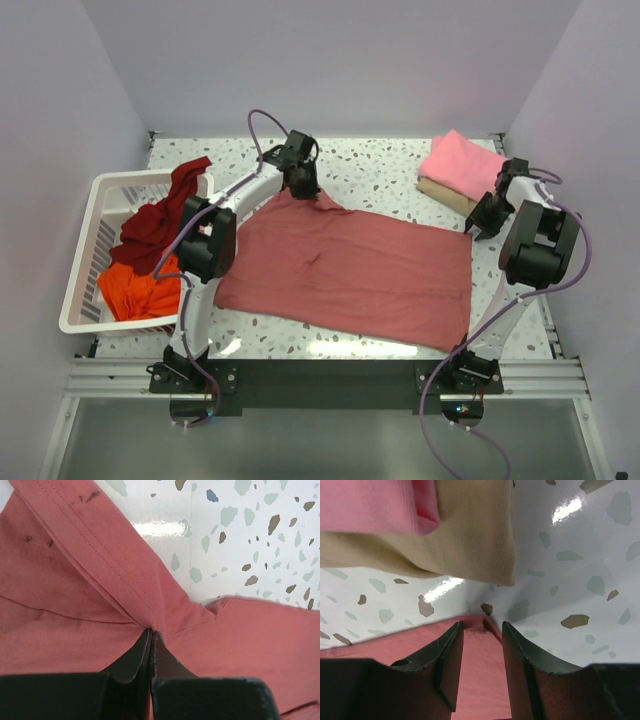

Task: Fold and stack the t-shirts
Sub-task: Fold the tshirt

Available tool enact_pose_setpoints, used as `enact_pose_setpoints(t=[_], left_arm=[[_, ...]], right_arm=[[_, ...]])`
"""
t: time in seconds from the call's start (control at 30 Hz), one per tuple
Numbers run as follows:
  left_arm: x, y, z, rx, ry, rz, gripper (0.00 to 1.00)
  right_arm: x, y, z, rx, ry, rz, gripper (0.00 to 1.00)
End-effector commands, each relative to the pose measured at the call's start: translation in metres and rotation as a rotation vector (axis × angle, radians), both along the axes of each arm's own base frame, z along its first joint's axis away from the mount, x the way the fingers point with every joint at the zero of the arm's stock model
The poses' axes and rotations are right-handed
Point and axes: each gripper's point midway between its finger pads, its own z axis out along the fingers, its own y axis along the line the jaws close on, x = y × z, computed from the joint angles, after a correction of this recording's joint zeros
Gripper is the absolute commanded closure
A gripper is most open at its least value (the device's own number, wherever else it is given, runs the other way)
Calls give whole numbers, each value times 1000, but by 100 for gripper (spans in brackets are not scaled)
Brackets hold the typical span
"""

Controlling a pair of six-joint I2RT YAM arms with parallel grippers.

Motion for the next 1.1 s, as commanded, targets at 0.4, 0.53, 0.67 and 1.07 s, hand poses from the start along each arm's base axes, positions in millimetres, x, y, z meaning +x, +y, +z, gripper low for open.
enact_pose_setpoints(t=[0.4, 0.53, 0.67, 1.07], left_arm=[[-1, 9, 45, -14, -61, 5, 100], [-2, 13, 53, -34, -70, 0, 100], [-9, 13, 60, -59, -78, -19, 100], [-59, 30, 63, -68, -49, -42, 100]], right_arm=[[5, 9, -18, 60, -4, -7, 100], [7, 9, -3, 58, -30, 16, 100], [-2, 12, 10, 55, -22, 48, 100], [-52, 26, 42, 10, 2, 88, 100]])
